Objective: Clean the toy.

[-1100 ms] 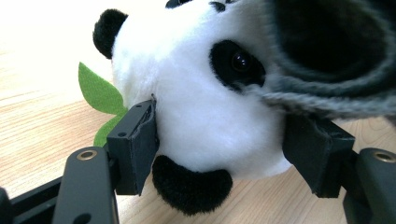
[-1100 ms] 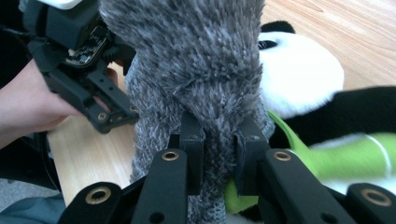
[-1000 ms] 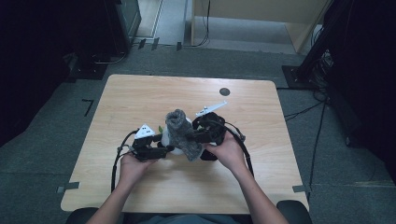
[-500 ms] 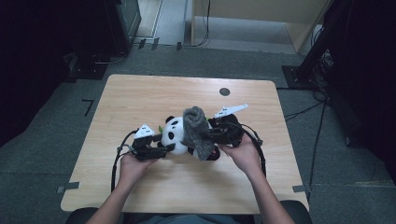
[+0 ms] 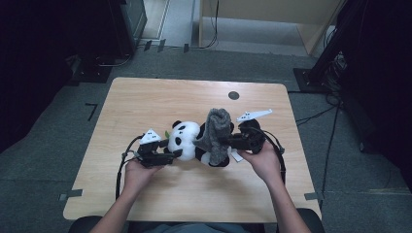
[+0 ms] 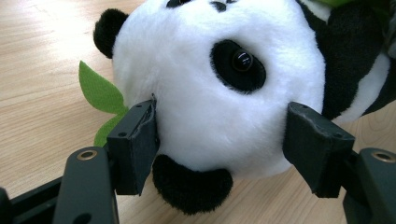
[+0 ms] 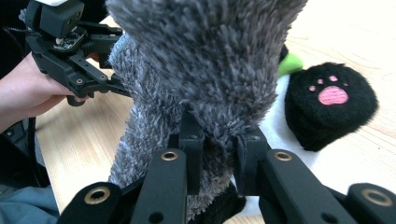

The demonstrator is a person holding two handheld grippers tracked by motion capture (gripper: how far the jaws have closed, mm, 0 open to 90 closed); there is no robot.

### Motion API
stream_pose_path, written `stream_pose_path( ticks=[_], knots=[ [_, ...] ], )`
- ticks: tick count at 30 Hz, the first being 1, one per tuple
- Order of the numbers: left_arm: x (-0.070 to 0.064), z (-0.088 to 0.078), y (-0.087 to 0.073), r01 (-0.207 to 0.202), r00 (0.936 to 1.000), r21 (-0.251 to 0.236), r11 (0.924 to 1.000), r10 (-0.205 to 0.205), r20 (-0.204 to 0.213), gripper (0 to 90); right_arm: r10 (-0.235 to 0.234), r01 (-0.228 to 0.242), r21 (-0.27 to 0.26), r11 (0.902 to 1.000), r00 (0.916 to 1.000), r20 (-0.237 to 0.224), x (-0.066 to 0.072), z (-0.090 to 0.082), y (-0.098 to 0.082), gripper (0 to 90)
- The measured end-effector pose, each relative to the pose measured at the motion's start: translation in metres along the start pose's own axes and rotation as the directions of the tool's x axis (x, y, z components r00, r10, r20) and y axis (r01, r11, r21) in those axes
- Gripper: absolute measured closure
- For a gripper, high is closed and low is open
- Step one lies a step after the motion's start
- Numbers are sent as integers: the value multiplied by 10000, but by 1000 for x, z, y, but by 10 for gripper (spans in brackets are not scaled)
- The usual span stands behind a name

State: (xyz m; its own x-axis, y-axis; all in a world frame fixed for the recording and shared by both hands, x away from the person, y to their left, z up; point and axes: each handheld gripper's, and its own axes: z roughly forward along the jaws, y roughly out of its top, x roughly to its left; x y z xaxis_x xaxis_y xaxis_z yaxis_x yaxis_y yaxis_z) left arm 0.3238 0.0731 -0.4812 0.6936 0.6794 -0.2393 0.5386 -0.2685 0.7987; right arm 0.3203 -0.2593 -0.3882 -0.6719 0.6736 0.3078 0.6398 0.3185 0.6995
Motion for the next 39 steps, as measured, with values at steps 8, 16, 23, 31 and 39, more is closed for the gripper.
stream_pose_path(
  ticks=[8, 16, 23, 31, 39],
  knots=[
    [0, 0, 0, -25, 10000, 30, 10000, 25, -10, 303, 185, -180, -128, 9998, 9992, 357, -7, -14, -4, 783],
    [0, 0, 0, -9, 10000, 48, 10000, 9, -21, 303, 425, -474, 362, 9982, 9912, 1252, -22, -21, -15, 786],
    [1, 0, 0, 10, 10000, 59, 10000, -10, 8, 303, 386, -432, 257, 9987, 9865, 1590, -28, -25, -17, 785],
    [1, 0, 0, 64, 10000, 35, 10000, -65, 22, 303, 506, -476, -282, 9985, 9919, 1165, -23, -39, -9, 786],
    [1, 0, 0, 11, 10000, 66, 10000, -12, 6, 303, -333, 357, -600, 9976, 9986, 411, 9, -40, 21, 784]
  ],
)
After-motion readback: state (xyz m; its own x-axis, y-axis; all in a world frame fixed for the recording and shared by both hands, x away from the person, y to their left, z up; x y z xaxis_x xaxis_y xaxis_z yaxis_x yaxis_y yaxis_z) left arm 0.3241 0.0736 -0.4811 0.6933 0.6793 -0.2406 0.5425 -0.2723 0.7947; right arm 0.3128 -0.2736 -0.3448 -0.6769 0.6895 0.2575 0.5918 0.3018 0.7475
